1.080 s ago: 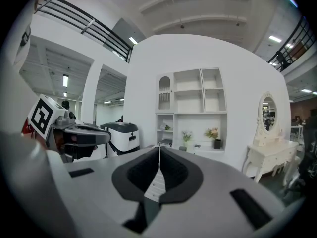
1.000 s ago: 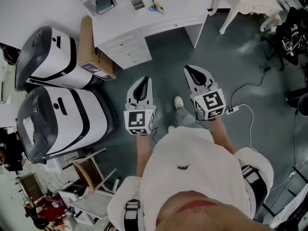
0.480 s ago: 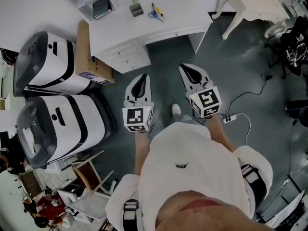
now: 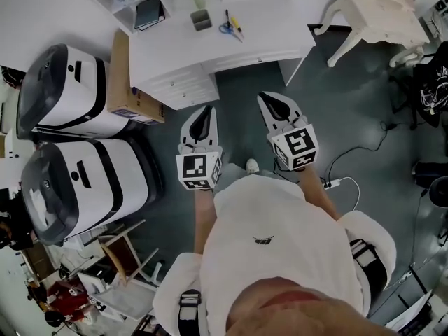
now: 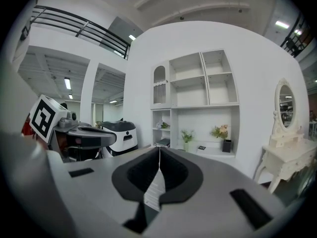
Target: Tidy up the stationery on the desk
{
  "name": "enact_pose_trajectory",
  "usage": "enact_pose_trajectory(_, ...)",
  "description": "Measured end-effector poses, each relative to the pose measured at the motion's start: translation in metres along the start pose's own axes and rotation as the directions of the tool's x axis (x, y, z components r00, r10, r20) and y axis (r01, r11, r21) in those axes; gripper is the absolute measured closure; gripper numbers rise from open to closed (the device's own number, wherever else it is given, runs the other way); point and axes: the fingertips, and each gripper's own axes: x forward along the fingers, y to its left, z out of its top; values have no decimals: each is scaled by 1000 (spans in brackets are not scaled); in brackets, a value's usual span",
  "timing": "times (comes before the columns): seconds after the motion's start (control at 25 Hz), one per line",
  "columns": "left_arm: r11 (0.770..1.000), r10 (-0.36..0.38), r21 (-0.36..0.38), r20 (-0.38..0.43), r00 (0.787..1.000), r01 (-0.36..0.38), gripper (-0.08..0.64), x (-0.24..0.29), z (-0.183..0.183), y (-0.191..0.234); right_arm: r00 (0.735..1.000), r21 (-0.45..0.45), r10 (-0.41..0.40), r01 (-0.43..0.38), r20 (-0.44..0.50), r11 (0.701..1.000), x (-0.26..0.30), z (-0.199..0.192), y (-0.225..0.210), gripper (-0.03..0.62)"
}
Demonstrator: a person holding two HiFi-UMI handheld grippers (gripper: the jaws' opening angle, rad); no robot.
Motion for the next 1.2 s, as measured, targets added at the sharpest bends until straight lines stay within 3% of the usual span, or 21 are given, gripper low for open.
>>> enact_pose_trajectory(0.52,1000,-6,9,-3,1000,6,560,63,4,39,1000,10,-16,16,-12,1000,66,4,-36,595)
enact_pose_trajectory(1.2,998,-61,-6,-55,997,61,560,172,12,138,997,25,-43,45,-69,999,206,20,-79,595)
